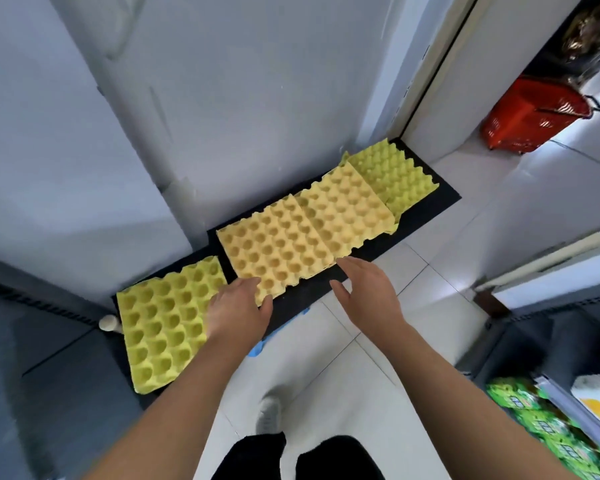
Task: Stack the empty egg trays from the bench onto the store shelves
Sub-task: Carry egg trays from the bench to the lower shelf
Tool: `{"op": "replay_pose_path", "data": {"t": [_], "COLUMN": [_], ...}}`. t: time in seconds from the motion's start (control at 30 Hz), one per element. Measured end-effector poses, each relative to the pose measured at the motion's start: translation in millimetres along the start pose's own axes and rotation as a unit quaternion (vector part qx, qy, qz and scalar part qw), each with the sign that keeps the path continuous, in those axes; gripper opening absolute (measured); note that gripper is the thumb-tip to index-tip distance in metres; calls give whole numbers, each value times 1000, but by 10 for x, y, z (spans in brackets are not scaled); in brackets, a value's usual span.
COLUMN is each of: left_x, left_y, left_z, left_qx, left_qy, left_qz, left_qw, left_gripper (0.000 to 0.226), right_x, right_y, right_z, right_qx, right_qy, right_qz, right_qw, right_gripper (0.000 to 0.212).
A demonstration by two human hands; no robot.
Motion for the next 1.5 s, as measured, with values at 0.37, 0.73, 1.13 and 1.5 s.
{"op": "replay_pose_path", "data": {"t": [0.37,0.73,1.13,1.5], "left_x": [-8,-457,-743,-691], "left_y": [-963,-2192,-2790,-2259], "left_z": [-1073,-1817,-2095,-1942], "left_qx": [-68,-111,-90,-19], "left_qy": [156,304,346,313], "left_qz": [21,105,180,218], "left_qw": [985,940,917,924], "left_gripper": [53,90,99,93], "right_x": [1119,1957,2212,1954], "right_y": [-994,-2303,-2900,-2506], "right_z": [-1160,-1828,-1933,-2054], "right_qx": [-161,-256,-209,-168], "right_qy": [6,-1,-32,-55], "right_qz": [-34,-54,-71,-119], "right_qw": [986,965,975,977], "right_gripper": [51,68,66,58]}}
Point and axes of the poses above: each hand's wrist, its own z-axis away from the middle knuckle, its own y-axis out of the back of the hand, x = y × z, the point moved 5 cm from there along -z, towards the middle knuckle, and after that the axes turned 10 degrees about y, right-handed, at the moved point
